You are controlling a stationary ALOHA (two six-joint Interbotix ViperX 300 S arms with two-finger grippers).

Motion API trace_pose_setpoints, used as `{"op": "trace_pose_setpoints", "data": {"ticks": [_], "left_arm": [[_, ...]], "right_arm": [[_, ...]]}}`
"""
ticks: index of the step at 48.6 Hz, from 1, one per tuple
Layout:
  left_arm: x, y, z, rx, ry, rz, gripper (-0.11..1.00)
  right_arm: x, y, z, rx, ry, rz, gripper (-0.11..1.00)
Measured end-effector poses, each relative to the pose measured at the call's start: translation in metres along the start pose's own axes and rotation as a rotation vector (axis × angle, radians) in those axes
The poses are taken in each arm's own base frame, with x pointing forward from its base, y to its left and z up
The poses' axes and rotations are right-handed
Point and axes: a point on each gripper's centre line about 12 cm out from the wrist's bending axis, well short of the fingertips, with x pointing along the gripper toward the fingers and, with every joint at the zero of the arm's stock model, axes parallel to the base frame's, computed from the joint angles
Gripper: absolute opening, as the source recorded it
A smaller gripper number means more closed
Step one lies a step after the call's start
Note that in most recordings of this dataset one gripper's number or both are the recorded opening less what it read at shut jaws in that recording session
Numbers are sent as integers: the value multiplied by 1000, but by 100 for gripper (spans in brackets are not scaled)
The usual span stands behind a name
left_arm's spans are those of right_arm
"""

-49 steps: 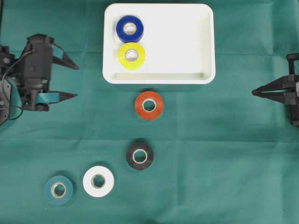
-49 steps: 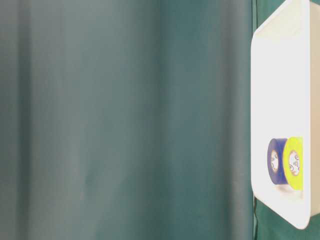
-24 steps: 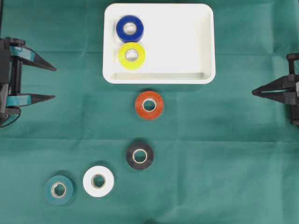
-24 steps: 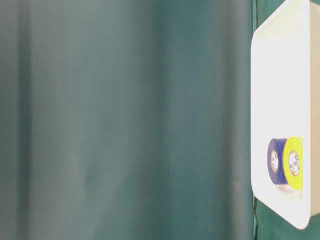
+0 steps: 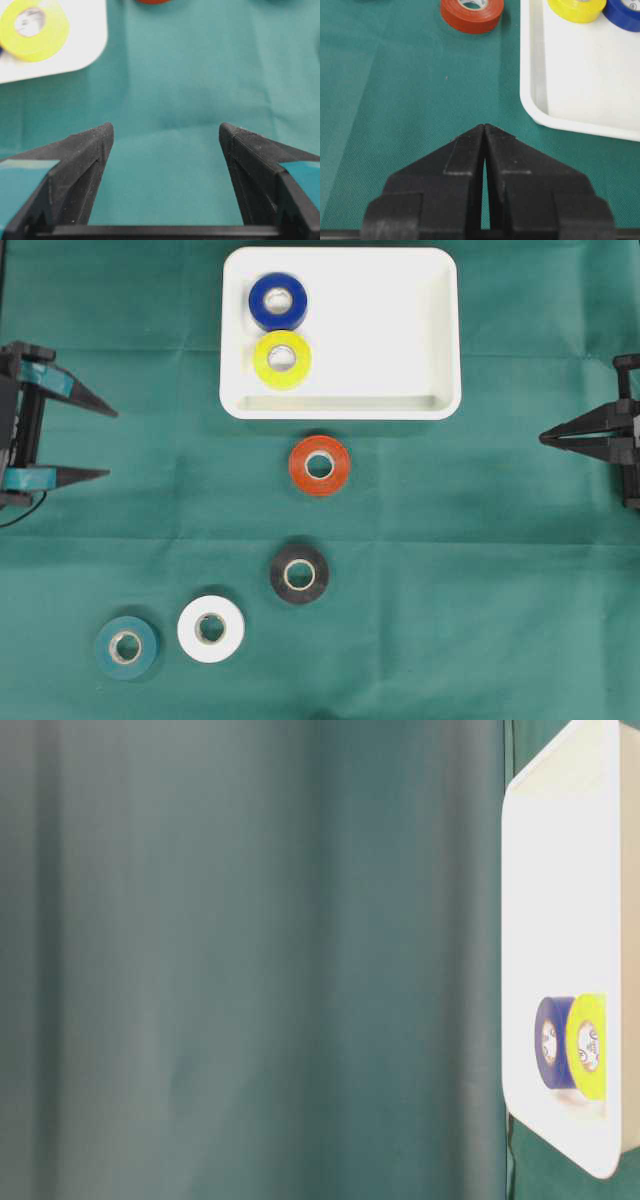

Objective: Put the tape into the white case with the left arm.
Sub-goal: 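Release the yellow tape and retract the left gripper, then reach the left gripper to the black tape roll and grasp it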

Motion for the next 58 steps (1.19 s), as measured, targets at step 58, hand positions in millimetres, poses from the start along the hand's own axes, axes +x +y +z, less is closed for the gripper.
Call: {"op": "trace_pose_setpoints", "data": {"ticks": [58], "left_arm": [[41,-31,27,96,61,-140,85]], "right_arm": [[0,0,-1,0,-6,1,-9]]}}
